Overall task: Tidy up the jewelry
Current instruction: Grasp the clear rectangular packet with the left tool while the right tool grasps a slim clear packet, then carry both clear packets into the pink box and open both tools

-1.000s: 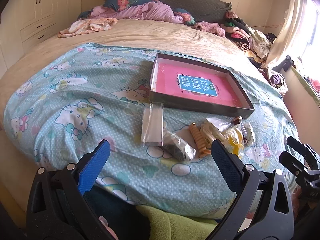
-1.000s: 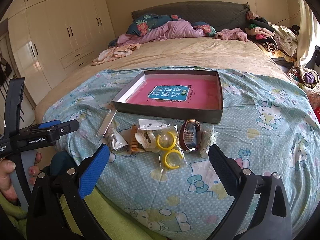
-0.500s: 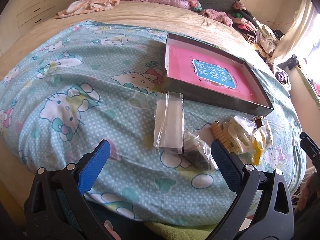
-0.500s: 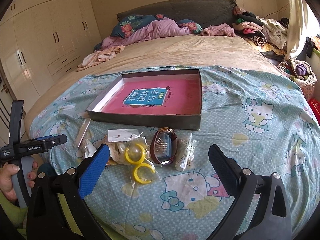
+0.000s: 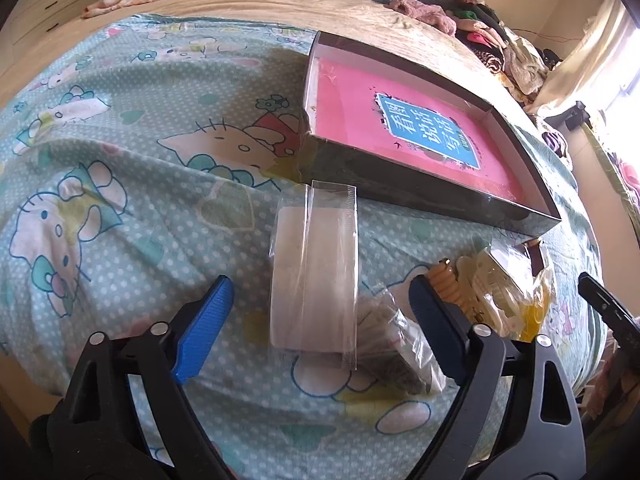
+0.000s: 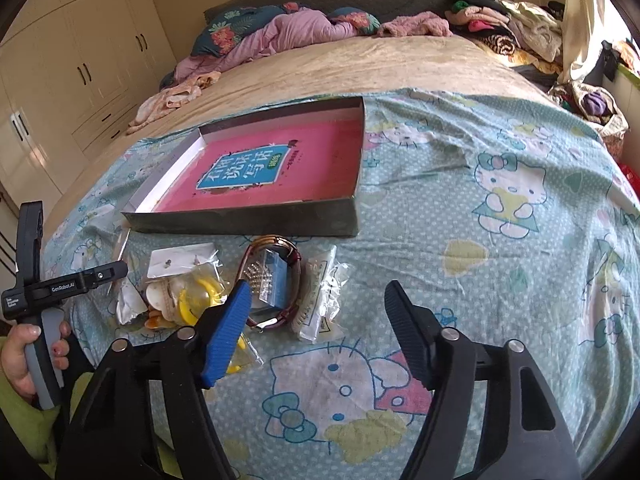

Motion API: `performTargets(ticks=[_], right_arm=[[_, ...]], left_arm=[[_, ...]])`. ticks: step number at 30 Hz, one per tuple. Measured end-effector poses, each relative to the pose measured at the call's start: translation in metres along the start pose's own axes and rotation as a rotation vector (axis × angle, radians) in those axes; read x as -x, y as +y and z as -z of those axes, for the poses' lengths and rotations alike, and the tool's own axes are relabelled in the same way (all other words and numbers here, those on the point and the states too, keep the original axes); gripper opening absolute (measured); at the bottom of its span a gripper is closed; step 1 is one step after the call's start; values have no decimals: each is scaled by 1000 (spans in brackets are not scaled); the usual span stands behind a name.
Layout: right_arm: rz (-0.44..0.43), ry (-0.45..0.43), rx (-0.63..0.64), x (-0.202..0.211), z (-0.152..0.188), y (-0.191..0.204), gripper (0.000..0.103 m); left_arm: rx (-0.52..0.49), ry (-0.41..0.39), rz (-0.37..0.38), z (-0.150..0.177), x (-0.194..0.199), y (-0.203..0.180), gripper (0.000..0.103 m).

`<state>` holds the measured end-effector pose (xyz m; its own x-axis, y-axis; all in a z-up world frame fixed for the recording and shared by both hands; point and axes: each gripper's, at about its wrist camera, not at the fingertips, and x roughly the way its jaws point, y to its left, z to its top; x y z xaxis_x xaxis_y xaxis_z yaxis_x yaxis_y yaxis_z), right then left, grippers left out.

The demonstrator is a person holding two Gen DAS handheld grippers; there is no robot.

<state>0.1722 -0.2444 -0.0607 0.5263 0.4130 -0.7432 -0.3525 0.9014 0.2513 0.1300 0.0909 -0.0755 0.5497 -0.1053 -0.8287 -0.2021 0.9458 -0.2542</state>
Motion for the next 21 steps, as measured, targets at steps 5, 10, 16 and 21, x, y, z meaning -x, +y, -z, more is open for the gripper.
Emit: performTargets(ticks=[5,10,16,21], right_arm=[[-26,56,-33,-22,1,-7,38],[-71,99,-85,-40,1,-13,31],[-86,95,-93,-48,-1,-13,27],[-92,81,-100,-44,-2,-18,25]], left_arm=[[-4,-5,-6,-3,-6,-2,69],[-7,-17,-5,-6,-7,-1,58],[-21,-33,-12,-8,-7,0,38],[-32,-47,-4,-11,-3,-1,33]])
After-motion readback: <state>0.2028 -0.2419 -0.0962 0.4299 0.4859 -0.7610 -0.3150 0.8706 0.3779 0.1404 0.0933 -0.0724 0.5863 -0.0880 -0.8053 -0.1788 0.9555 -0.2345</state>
